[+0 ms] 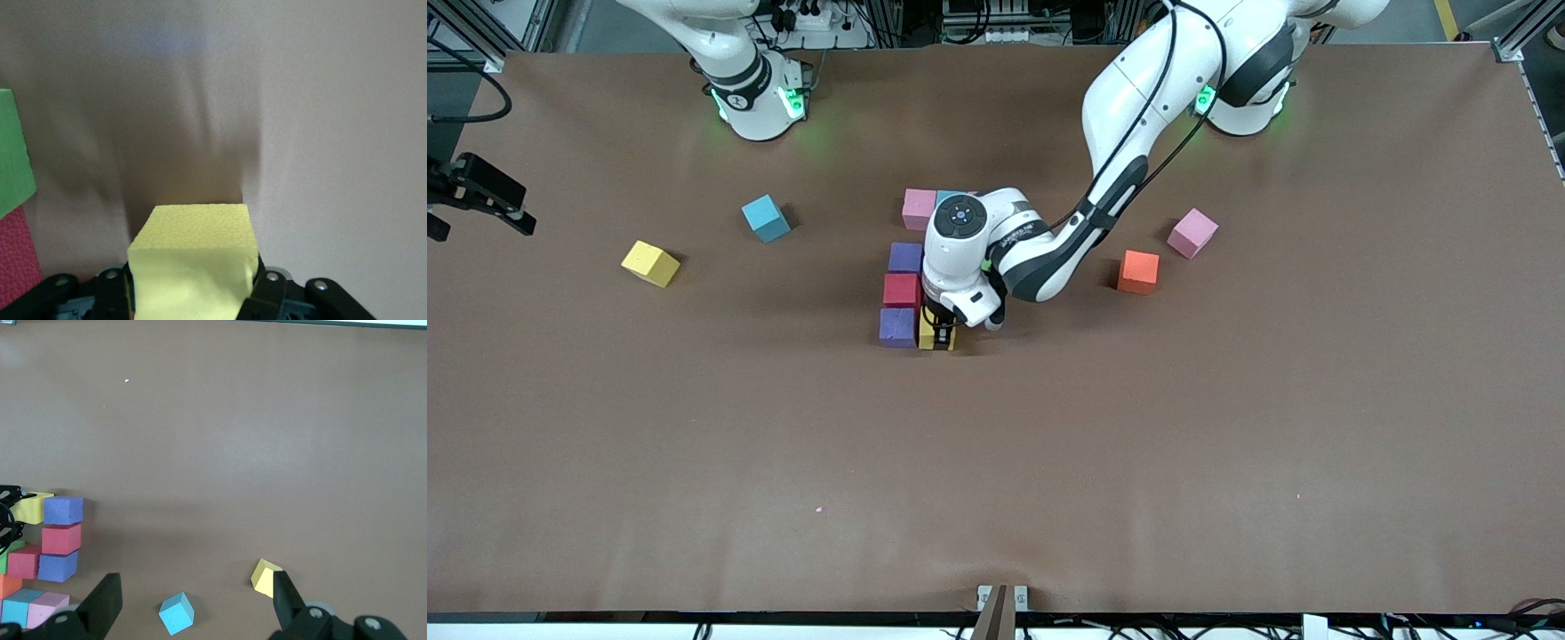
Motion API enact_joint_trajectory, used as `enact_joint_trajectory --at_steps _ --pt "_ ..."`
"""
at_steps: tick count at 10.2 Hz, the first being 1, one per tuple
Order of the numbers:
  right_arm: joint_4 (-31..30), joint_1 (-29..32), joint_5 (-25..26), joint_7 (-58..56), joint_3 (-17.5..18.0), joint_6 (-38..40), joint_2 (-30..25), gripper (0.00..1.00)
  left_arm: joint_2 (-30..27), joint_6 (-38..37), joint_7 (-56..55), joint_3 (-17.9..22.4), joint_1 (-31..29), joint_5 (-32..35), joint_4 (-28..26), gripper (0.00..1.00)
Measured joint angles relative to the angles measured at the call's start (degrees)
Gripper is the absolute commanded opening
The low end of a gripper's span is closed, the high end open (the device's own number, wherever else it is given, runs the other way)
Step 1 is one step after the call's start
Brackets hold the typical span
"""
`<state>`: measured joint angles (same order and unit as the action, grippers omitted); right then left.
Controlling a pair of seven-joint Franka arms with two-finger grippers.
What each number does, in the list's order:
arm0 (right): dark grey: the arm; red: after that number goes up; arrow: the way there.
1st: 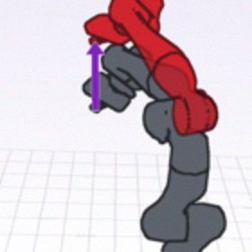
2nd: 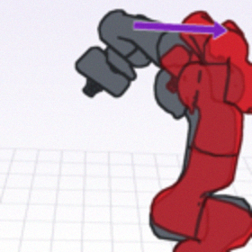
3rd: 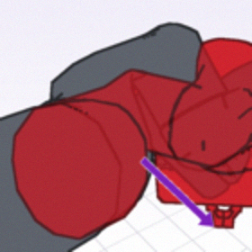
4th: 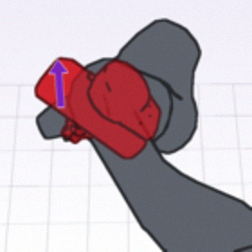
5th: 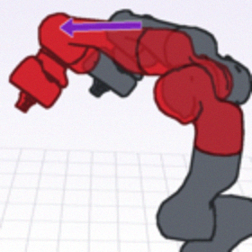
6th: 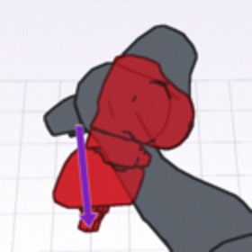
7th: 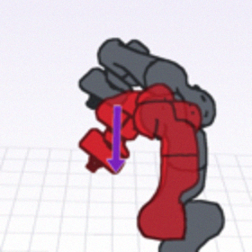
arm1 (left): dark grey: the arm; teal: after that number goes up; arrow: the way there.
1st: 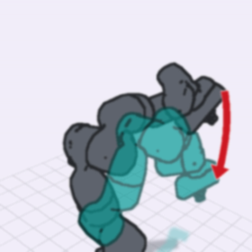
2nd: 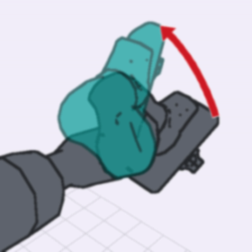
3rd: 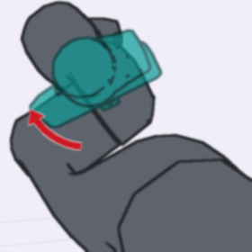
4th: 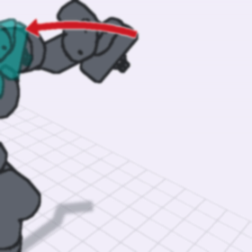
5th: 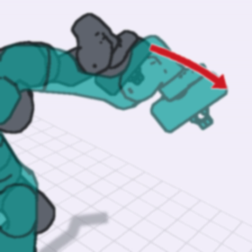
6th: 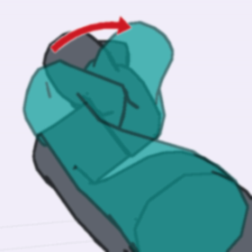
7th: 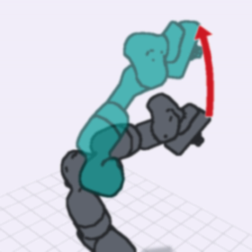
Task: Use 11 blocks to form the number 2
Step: 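Set the yellow cube beside purple with the left gripper and release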
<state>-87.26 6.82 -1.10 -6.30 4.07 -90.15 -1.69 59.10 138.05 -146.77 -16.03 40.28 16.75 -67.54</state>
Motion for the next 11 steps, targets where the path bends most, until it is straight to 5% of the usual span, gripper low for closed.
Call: enact_joint_trajectory --at_steps 1,4,11 --pt "0.00 0.00 0.00 -0.01 -0.01 0.08 0.23 1.00 0.01 0.02 0.00 0.05 0.01 0.00 0.00 0.84" --pt "0.00 0.35 0.00 -0.02 -0.10 -0.09 1.68 1.00 0.73 0.27 0.00 0.66 0.11 0.00 -0.01 1.00" --pt "0.37 2.26 0.00 -0.06 -0.17 0.07 2.22 1.00 0.31 -1.28 0.01 0.56 0.58 0.00 1.34 1.00"
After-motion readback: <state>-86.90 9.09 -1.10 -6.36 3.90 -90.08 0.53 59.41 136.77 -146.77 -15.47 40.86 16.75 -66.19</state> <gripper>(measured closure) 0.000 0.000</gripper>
